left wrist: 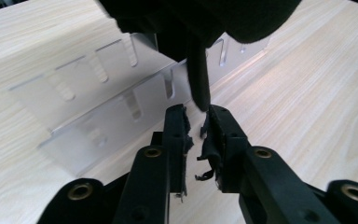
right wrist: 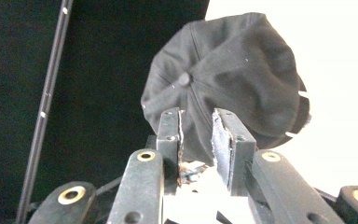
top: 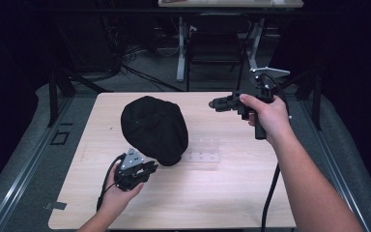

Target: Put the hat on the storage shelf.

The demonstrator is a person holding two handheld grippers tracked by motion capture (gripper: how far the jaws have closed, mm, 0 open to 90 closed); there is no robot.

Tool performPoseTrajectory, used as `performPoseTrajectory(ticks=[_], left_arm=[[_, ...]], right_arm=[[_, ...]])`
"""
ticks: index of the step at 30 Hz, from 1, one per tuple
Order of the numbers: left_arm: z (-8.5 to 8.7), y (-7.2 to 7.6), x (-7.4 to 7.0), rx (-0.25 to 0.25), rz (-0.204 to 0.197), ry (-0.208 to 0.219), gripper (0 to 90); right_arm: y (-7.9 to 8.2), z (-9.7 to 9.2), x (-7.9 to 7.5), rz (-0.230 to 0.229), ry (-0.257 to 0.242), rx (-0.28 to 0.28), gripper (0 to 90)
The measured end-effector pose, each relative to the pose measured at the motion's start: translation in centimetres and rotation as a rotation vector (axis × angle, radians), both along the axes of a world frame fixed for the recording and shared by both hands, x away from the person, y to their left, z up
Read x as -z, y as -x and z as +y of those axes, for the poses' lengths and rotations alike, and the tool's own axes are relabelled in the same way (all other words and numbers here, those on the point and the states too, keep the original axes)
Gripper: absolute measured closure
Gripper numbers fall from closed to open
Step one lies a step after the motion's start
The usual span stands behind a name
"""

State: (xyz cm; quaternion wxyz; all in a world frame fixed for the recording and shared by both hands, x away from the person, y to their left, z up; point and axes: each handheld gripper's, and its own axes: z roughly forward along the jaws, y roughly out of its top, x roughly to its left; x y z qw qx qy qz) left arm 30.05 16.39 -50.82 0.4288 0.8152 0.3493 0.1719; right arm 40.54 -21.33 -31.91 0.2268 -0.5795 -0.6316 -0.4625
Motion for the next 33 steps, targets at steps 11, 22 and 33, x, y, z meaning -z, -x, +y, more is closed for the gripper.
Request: performPoseTrajectory(ticks=[11, 22, 33], left_arm=[[4.5, 1.3, 1.7, -0.089, 0.035, 0.07, 59.3], [5.3, 0.5, 3.4, -0.12, 0.076, 0.072, 54.3], [4.9, 0.6, 3.5, -0.094, 0.074, 0.057, 51.2]], right_arm=[[3.3, -1.0, 0.5, -0.083, 0.189, 0.026, 70.0], [5.8, -1.5, 4.3, -0.141, 0.362, 0.052, 66.7], [8.2, -1.7, 8.6, -0.156, 0.449, 0.041, 64.6]])
